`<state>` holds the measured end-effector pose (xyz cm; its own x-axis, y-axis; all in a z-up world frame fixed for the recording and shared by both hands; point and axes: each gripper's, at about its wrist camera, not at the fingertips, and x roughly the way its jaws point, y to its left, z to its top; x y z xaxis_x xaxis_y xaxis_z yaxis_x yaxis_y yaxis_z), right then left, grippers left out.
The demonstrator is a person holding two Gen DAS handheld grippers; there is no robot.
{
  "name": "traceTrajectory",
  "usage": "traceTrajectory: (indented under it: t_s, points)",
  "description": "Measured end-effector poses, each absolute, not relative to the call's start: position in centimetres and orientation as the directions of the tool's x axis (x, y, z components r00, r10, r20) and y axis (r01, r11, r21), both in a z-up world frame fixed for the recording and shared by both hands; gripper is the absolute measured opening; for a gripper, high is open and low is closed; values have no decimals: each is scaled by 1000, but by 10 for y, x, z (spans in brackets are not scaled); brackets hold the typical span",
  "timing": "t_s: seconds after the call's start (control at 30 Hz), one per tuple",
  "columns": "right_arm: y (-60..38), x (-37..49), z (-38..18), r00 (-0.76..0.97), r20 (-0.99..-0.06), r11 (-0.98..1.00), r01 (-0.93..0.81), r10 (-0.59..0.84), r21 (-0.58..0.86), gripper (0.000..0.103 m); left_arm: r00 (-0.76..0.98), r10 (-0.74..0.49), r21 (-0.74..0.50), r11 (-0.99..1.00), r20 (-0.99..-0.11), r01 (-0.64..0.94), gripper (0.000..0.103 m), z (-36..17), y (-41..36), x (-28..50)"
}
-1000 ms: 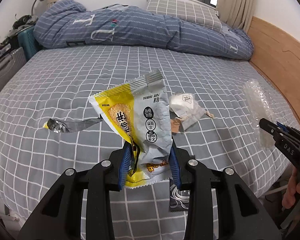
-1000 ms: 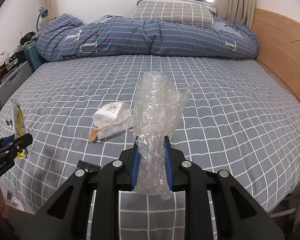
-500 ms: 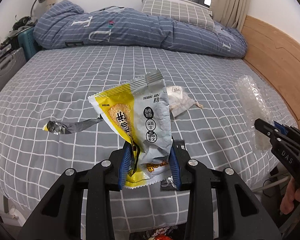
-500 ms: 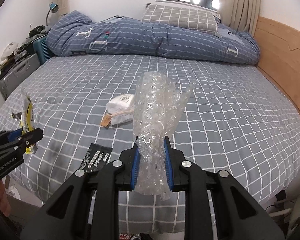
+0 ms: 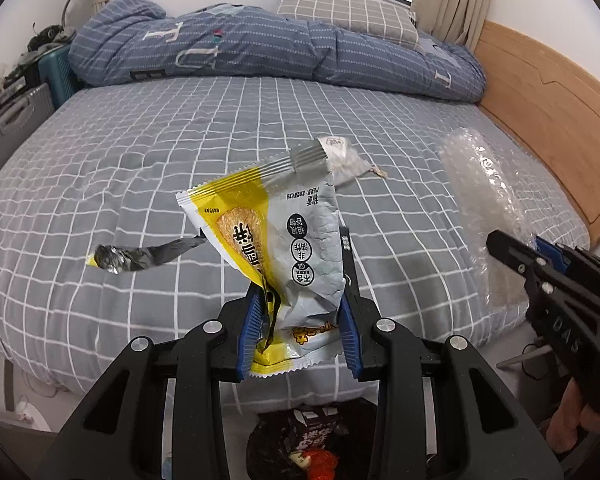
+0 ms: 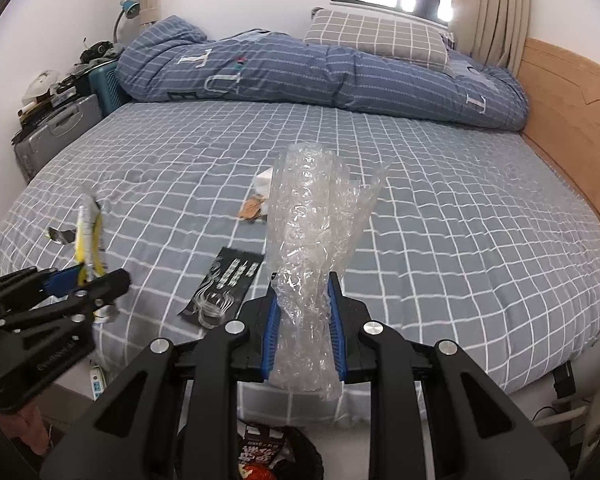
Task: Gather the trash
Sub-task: 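Carry the yellow packet and bubble wrap in both tools over the trash bin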
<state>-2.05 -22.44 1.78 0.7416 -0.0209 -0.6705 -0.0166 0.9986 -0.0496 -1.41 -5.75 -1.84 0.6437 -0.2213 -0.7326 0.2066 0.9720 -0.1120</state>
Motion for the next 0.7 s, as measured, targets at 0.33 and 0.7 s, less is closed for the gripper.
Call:
traceTrajectory:
  t_s: [0.33, 0.7]
  points:
    - [-210, -58, 8, 729, -684, 998, -51, 20, -25, 21, 632, -227, -112, 970, -741, 217, 34, -25, -62, -44]
    - [-208, -99, -3, 710, -703, 998, -59, 55, 18, 21, 616, -244, -154, 968, -749, 197, 34, -35, -52, -86]
